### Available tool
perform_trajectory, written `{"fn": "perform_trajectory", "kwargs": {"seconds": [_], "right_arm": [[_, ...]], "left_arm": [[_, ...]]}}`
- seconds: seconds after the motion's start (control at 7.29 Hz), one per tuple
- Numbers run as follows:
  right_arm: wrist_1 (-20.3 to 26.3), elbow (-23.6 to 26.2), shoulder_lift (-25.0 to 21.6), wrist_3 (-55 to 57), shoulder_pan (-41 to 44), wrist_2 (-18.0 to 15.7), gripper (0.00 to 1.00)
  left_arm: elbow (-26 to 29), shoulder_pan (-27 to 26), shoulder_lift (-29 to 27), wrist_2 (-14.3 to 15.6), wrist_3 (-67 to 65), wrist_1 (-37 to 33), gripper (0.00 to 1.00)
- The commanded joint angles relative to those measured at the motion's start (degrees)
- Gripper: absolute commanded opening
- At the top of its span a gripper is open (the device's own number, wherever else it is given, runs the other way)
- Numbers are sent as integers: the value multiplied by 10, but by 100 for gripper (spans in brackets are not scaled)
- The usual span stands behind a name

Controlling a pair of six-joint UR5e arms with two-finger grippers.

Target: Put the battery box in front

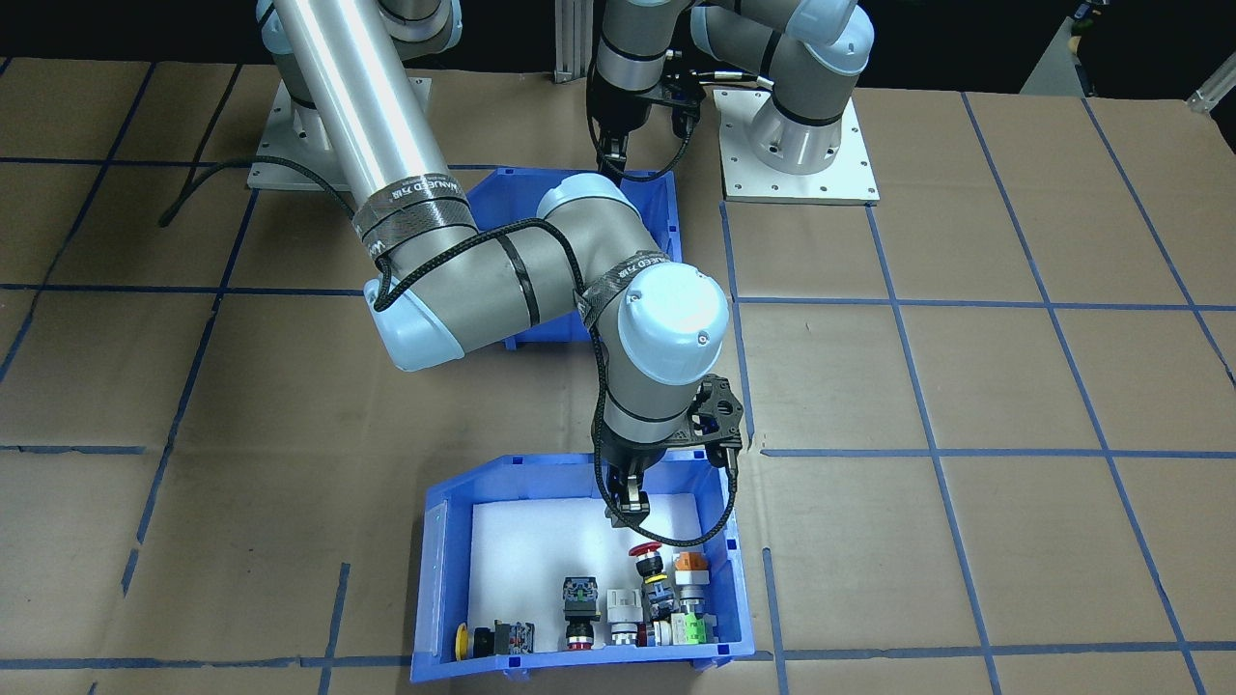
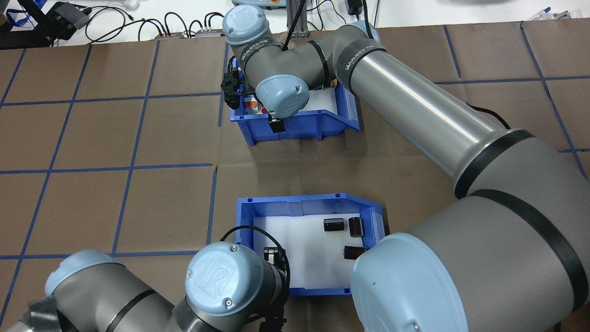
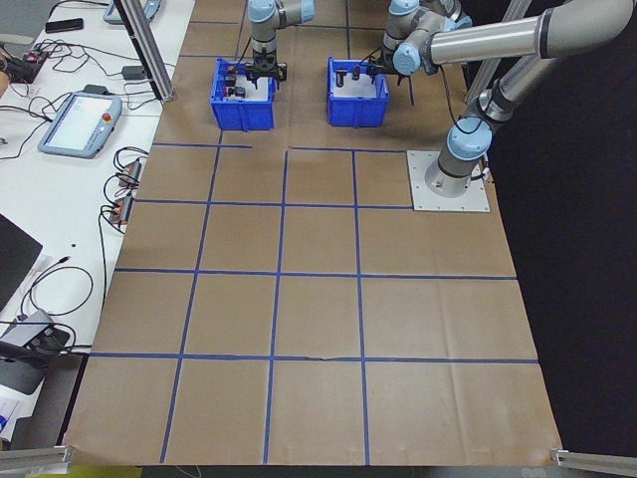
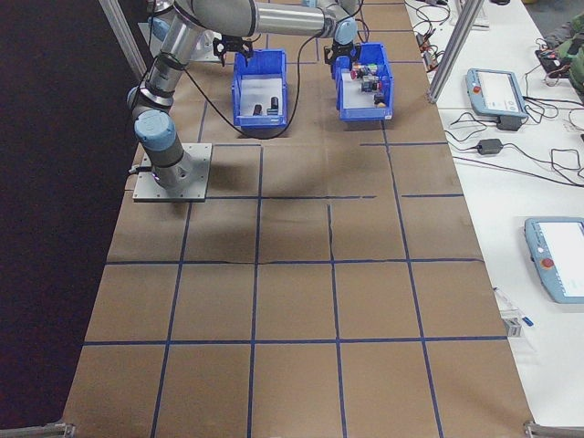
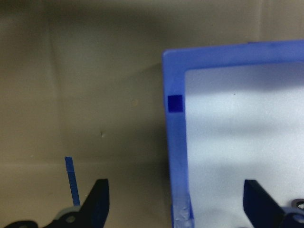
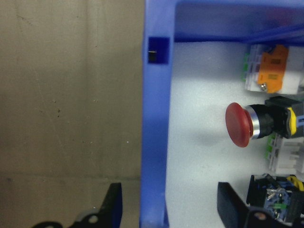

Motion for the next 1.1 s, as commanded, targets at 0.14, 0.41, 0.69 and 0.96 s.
{"fn": "perform_trajectory", "kwargs": {"seconds": [0.14,0.41,0.69,0.96], "right_arm": [[2,-1,-17,0,0,0,4],[9,-4,-32,2,-1,-4,3],[37,2,-60,-3,-38,-31,3],[44,24,-77,-59,-99,-33,3]], "left_arm": [[0,-26,-54,15,-30,42,82],[0,-26,-59,14,-45,48,63],[-1,-26,-59,9,-49,63,26],[-1,-26,-56,9,-42,75,3]]}}
